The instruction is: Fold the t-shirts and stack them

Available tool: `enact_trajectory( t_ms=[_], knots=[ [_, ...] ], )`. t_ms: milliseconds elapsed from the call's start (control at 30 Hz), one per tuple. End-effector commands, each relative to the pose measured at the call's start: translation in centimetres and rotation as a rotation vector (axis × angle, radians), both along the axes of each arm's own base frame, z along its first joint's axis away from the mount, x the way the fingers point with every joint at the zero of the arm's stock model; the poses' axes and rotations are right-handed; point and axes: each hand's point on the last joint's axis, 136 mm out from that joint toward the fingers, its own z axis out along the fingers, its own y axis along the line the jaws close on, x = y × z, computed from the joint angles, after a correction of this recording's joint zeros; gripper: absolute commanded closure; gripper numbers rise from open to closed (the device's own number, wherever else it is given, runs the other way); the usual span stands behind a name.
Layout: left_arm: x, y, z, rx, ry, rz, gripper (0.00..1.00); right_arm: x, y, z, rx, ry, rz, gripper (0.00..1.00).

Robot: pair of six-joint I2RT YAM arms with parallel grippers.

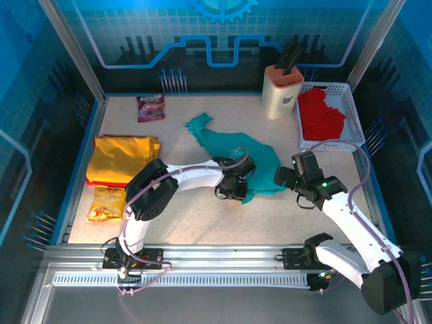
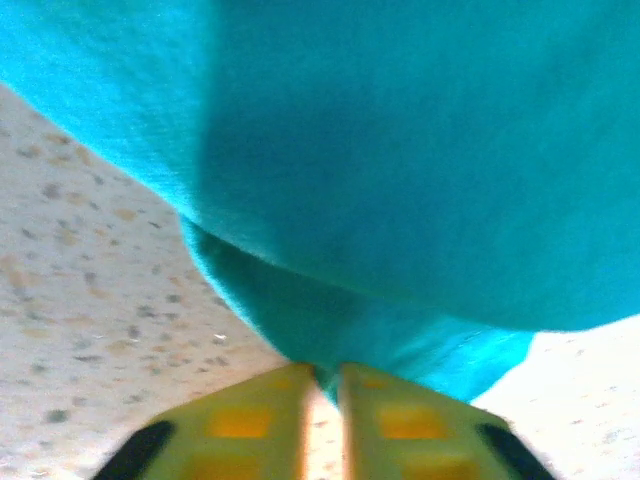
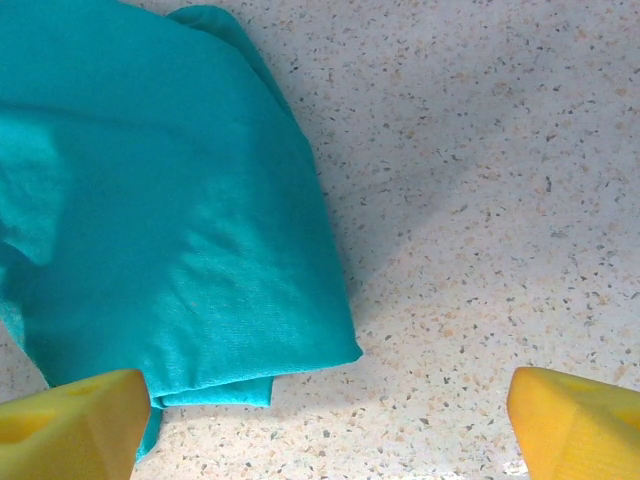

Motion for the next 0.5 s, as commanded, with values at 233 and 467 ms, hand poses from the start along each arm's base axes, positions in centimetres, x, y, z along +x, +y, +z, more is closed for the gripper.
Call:
enact_trajectory(
  t_ms=[233,467],
  knots=[
    [1.4,9.9,8.2,0.063,-0.133,0.037,1.00,-0.6,3.3,-4.8,0.115,0.117,0.148,0.18],
    [0.7,13.5,12.3,0.034,-0.162,0.066,1.00,-0.9,7.6,-6.0,0.218,0.080,0.315,0.25]
  ],
)
